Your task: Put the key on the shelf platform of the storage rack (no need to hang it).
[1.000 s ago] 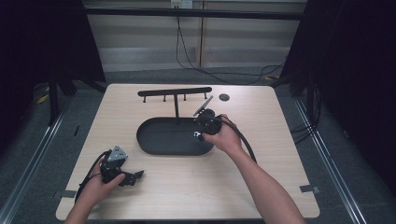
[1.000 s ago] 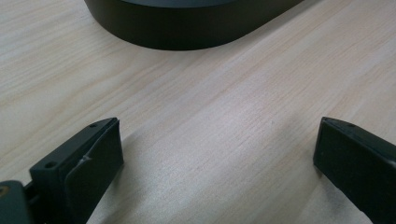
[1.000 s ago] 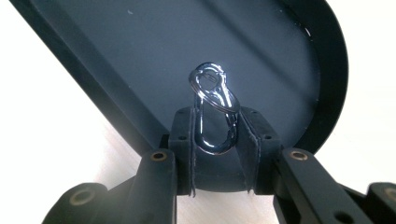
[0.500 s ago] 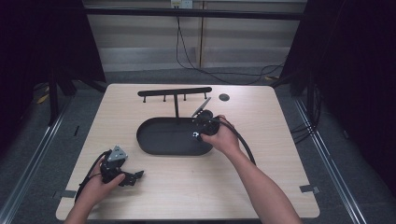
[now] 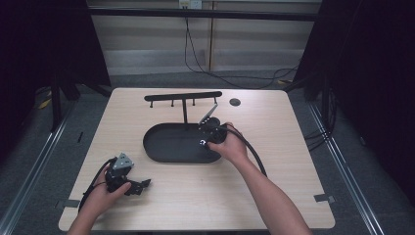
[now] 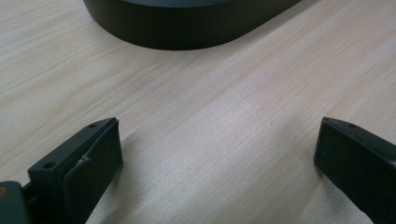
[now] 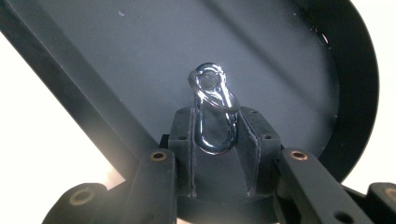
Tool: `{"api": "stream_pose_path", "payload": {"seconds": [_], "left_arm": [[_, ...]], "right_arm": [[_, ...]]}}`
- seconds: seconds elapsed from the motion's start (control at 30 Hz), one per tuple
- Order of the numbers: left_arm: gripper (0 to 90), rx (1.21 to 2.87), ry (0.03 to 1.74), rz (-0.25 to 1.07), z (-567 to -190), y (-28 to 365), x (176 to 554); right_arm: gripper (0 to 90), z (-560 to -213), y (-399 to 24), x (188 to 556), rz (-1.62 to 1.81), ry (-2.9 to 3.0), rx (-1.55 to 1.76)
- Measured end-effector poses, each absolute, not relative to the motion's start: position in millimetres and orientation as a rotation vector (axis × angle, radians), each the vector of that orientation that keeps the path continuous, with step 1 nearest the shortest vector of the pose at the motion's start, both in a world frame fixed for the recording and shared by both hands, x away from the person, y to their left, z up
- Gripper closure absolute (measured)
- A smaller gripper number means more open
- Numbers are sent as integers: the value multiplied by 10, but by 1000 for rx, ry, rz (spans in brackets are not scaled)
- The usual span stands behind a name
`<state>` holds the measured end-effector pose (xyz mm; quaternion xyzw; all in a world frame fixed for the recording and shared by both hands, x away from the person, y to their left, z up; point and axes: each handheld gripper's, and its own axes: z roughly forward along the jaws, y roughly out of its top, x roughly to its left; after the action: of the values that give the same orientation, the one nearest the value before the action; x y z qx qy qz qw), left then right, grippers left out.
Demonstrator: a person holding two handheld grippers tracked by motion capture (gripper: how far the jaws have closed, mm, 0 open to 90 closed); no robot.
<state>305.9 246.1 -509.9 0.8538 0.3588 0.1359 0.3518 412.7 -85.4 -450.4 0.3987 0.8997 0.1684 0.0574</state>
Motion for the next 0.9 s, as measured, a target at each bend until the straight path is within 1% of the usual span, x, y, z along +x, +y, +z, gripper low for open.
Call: {"api": "stream_pose_path", "payload": {"seconds": [0.47,0.5,0.53,0.57,0.67,0.9], "left_arm": [[6,2221,920,355,-5096,2466,3062],[5,2219,921,355,-5096,2465,3062],[4,2216,922,355,-5098,2464,3062],[3,2214,924,355,-5098,2462,3061],[2,2215,923,355,-5098,2462,3061],[2,2215,922,354,-5098,2462,3062]], "right_arm": [[686,-4599,-866,4148,501,2706,1234],[823,-4601,-868,4149,506,2705,1239],[808,-4593,-876,4142,515,2699,1230],[815,-4590,-891,4151,540,2695,1235],[798,-4582,-899,4153,536,2686,1239],[721,-4538,-958,4148,561,2671,1246]]}}
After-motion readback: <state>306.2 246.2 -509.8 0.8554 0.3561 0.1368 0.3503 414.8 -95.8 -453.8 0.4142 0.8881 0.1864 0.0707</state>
